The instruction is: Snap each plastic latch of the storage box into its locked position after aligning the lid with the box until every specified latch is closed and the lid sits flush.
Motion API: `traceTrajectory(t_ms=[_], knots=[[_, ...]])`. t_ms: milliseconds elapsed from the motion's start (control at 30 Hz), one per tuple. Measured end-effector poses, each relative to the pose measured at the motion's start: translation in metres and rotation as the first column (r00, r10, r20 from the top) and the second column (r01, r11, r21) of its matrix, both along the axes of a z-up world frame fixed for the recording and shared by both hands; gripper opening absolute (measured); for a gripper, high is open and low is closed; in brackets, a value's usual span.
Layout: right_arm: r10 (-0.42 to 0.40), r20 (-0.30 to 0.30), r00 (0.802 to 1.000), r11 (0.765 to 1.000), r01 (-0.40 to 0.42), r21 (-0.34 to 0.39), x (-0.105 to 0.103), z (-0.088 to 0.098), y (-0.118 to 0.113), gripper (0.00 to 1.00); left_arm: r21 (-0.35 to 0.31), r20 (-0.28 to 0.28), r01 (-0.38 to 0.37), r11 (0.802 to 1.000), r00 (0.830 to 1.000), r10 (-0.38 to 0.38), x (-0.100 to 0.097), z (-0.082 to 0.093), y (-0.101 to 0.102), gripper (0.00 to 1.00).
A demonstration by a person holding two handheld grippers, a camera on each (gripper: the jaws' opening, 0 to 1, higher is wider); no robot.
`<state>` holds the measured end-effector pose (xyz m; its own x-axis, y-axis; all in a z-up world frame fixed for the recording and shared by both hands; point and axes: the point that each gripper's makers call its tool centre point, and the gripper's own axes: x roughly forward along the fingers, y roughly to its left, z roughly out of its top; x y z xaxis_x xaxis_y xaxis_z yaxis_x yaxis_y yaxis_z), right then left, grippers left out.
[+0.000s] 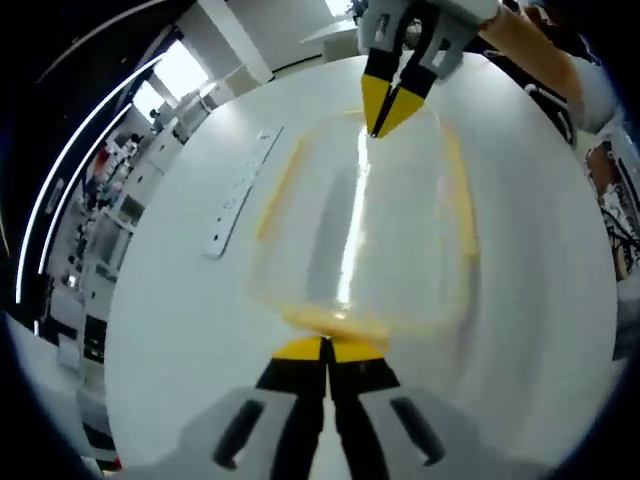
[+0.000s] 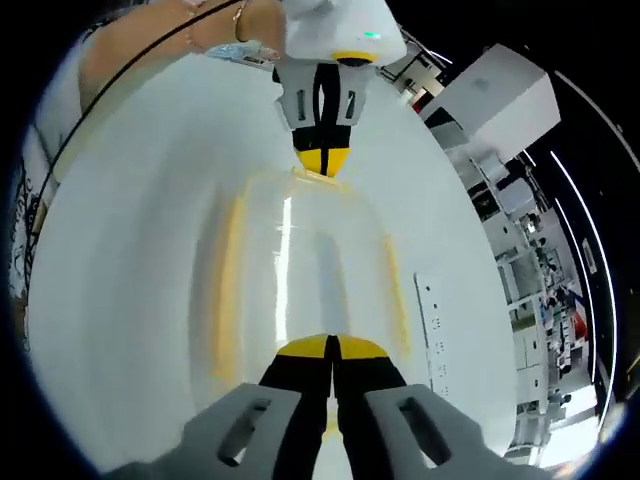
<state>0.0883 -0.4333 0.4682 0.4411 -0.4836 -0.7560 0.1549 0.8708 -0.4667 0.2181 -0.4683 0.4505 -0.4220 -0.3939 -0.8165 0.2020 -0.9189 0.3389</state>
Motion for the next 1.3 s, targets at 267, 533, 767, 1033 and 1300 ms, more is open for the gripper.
traceTrajectory(t_ms=[267, 533, 767, 1033, 1300], knots=[[-0.015, 0.034, 0.999, 0.999, 0.014, 0.033, 0.001, 0.0, 0.002, 0.0, 0.005, 0.003, 0.01, 1.0, 1.0, -0.01, 0.0, 0.0, 0.003, 0.0], [-0.024, 0.008, 1.0, 0.999, 0.024, 0.022, 0.001, -0.001, 0.004, 0.0, -0.003, -0.044, 0.003, 1.0, 0.999, -0.003, 0.0, -0.001, 0.006, 0.0], [-0.025, 0.055, 0.998, 0.999, 0.024, 0.022, 0.0, -0.001, 0.005, 0.0, -0.007, -0.045, -0.003, 1.0, 0.999, 0.003, 0.0, -0.003, 0.008, 0.0], [-0.022, 0.063, 0.998, 0.999, 0.02, 0.027, 0.0, -0.001, 0.006, 0.0, -0.005, -0.08, -0.007, 1.0, 0.997, 0.006, 0.0, -0.003, 0.007, 0.0], [-0.023, 0.093, 0.995, 0.999, 0.02, 0.03, -0.001, -0.004, 0.005, 0.0, 0.069, 0.005, 0.031, 0.997, 0.999, -0.032, -0.003, -0.041, 0.02, 0.0]])
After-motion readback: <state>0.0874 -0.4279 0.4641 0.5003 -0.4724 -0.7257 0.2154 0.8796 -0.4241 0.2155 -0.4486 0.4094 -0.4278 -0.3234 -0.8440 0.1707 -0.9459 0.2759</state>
